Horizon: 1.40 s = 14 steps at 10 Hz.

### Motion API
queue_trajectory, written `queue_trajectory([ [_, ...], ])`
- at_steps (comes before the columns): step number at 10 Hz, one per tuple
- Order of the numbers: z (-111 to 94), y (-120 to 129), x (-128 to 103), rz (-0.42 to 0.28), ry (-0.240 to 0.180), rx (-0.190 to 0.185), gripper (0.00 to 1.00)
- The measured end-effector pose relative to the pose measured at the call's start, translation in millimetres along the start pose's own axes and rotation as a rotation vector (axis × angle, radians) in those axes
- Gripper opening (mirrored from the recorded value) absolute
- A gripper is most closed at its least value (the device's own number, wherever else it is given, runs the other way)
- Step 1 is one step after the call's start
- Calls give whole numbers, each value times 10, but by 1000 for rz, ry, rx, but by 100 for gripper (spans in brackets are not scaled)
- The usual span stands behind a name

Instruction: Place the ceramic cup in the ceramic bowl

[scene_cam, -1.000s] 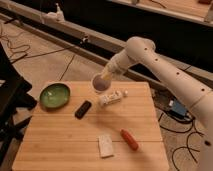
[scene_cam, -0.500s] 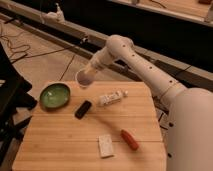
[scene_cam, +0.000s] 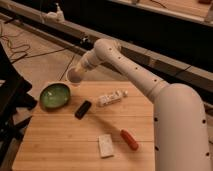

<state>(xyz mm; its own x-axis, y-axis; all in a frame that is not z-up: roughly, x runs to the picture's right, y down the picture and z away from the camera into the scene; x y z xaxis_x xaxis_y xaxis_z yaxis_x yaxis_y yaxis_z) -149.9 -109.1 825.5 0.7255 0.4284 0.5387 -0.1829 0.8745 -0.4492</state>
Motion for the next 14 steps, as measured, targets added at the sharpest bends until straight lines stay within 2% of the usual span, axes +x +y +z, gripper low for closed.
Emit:
queue_trajectory([
  [3,268,157,-204,32,-40,-10,0],
  [4,355,250,-288,43,-59,-29,0],
  [11,355,247,-271,44,-56,-28,0],
  [14,491,236,-288,47,-72,-11,0],
])
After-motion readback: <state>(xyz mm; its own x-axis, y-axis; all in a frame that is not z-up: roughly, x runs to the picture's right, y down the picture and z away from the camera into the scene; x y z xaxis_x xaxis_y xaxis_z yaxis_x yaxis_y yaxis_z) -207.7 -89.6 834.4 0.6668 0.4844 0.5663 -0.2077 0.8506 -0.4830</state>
